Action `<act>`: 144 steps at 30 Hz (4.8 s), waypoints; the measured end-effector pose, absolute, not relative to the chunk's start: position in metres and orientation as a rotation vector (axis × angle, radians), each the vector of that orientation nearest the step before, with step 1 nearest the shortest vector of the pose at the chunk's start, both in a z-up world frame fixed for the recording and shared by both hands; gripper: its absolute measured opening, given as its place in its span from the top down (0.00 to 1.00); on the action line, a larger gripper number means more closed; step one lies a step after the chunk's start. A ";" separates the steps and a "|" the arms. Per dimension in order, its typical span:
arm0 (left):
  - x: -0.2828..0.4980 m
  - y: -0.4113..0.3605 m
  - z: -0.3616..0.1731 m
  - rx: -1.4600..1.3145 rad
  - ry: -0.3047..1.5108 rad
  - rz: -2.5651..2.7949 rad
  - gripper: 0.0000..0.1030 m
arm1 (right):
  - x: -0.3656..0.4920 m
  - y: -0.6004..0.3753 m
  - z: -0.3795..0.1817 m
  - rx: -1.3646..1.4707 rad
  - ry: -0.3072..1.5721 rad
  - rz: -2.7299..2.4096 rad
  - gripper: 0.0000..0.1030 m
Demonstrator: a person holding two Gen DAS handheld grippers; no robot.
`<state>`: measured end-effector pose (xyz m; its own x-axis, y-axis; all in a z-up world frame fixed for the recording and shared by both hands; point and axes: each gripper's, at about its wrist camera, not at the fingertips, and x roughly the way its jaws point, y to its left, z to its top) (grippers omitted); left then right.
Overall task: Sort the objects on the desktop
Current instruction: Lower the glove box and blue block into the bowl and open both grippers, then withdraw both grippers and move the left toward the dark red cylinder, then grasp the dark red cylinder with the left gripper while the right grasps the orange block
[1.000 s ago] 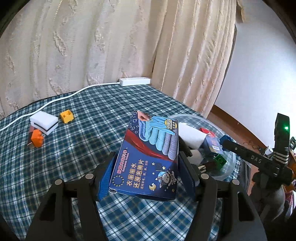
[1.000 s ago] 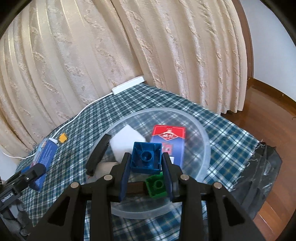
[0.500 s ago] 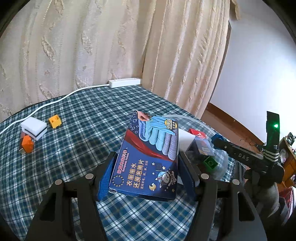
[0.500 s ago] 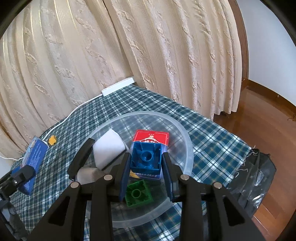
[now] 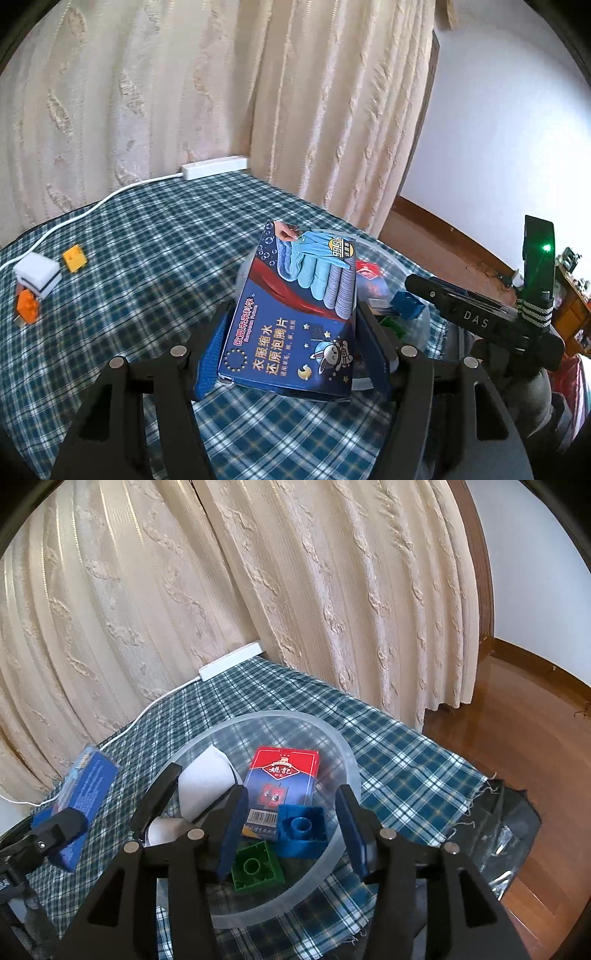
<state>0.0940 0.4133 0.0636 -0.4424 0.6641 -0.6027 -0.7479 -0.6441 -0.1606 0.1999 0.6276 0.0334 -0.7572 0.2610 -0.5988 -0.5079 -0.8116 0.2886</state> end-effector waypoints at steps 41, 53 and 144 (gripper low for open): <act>0.075 0.437 0.062 -0.802 0.071 2.035 0.26 | 0.200 0.615 0.044 -0.730 0.683 2.581 0.46; 0.024 0.368 0.056 -0.884 -0.006 2.244 0.26 | 0.168 0.573 0.056 -0.762 0.618 2.684 0.46; -0.151 0.152 0.002 -1.222 -0.176 2.679 0.77 | -0.060 0.345 0.022 -1.371 0.234 3.033 0.41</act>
<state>-0.1507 0.1520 0.0022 -0.6413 0.2223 -0.7344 -0.1245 -0.9746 -0.1862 -0.0596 0.3445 0.0224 -0.6468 -0.2330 -0.7262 0.1191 -0.9714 0.2057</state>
